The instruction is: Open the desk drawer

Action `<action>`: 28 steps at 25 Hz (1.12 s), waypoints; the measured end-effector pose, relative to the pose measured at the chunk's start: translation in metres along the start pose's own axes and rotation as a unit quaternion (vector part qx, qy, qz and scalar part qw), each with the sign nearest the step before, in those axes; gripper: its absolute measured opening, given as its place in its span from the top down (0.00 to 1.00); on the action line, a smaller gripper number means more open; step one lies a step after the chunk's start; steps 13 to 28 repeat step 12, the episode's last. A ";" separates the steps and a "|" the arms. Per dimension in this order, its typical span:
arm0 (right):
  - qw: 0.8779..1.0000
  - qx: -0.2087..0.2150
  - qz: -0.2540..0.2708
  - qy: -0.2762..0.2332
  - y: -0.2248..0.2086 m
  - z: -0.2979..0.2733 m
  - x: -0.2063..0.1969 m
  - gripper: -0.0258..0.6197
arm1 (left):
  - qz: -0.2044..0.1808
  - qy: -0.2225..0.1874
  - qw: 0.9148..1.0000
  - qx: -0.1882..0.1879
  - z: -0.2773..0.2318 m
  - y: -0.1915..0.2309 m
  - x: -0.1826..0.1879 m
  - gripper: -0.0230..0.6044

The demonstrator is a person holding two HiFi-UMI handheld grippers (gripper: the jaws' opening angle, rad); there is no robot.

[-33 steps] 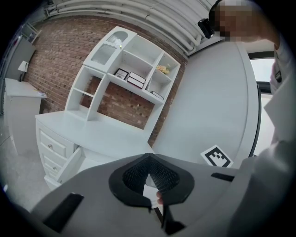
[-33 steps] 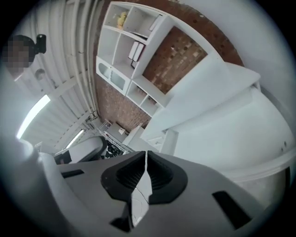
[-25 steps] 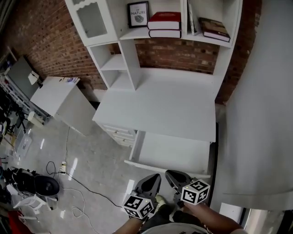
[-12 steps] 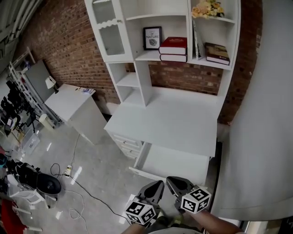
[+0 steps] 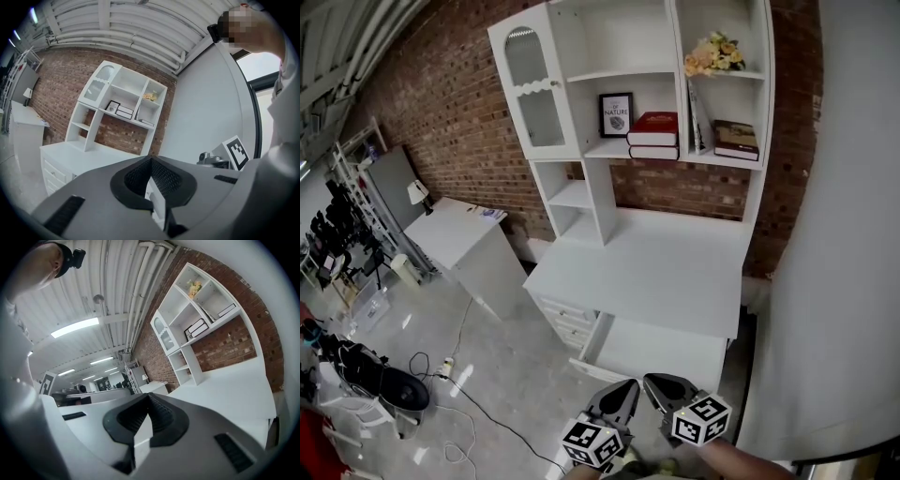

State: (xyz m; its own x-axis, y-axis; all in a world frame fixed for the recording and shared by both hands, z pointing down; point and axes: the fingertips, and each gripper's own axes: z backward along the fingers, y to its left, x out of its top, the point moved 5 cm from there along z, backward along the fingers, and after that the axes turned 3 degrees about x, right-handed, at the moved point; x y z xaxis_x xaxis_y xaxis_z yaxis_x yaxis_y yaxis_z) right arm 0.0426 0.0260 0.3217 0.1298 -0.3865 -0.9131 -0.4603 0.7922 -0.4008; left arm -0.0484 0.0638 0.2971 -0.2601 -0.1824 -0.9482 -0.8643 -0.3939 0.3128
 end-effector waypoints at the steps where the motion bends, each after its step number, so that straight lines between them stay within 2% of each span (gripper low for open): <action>1: 1.000 0.001 0.001 0.000 0.000 0.001 0.000 0.93 | -0.001 -0.002 1.000 0.001 0.000 -0.002 0.000 0.94; 28: 1.000 0.004 0.003 0.007 0.003 0.016 -0.005 0.93 | 0.001 -0.002 1.000 0.009 0.004 -0.015 -0.008 0.94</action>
